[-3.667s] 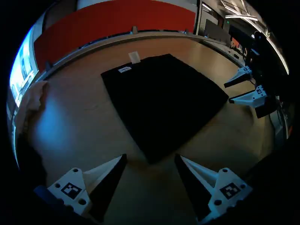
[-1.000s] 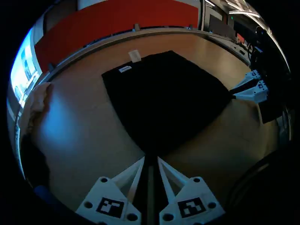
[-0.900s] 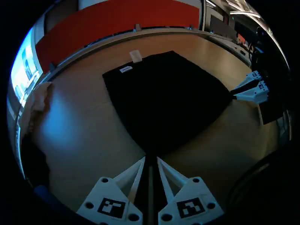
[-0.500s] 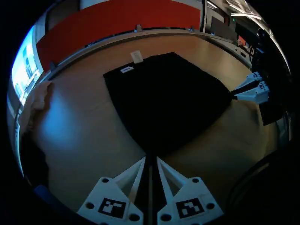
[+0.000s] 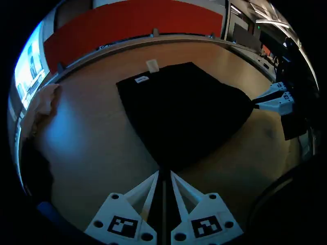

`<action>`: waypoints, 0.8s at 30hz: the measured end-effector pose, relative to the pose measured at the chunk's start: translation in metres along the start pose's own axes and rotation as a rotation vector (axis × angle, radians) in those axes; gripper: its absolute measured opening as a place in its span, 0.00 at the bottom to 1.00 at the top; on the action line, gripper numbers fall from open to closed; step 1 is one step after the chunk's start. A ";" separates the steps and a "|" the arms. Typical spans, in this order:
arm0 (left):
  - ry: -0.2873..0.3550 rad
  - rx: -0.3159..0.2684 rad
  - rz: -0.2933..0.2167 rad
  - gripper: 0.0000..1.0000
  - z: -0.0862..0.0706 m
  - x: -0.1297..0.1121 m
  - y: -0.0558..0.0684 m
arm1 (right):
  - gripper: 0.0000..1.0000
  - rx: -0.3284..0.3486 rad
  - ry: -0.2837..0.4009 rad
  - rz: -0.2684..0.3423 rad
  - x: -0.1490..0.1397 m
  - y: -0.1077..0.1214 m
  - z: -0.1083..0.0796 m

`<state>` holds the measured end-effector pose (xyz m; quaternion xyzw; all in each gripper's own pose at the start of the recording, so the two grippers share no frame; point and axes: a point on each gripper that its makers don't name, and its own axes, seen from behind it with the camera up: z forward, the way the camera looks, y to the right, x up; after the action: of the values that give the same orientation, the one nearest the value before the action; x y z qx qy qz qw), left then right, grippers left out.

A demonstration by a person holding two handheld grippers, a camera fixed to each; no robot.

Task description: Fold towel

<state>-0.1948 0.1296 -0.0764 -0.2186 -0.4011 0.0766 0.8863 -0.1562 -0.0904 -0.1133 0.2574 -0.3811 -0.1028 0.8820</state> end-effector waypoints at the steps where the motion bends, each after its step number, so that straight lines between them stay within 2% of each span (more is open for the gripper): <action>1: 0.002 -0.001 -0.005 0.04 -0.002 0.001 0.000 | 0.13 0.002 0.004 0.001 0.002 -0.001 -0.002; 8: 0.021 -0.008 -0.035 0.04 -0.020 0.009 0.003 | 0.13 0.017 0.023 -0.007 0.013 -0.006 -0.021; 24: 0.031 -0.027 -0.086 0.04 -0.071 0.015 0.015 | 0.13 0.063 0.038 -0.045 0.035 -0.024 -0.069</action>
<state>-0.1312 0.1248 -0.1142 -0.2141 -0.3974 0.0298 0.8918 -0.0822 -0.0979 -0.1439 0.2957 -0.3614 -0.1055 0.8780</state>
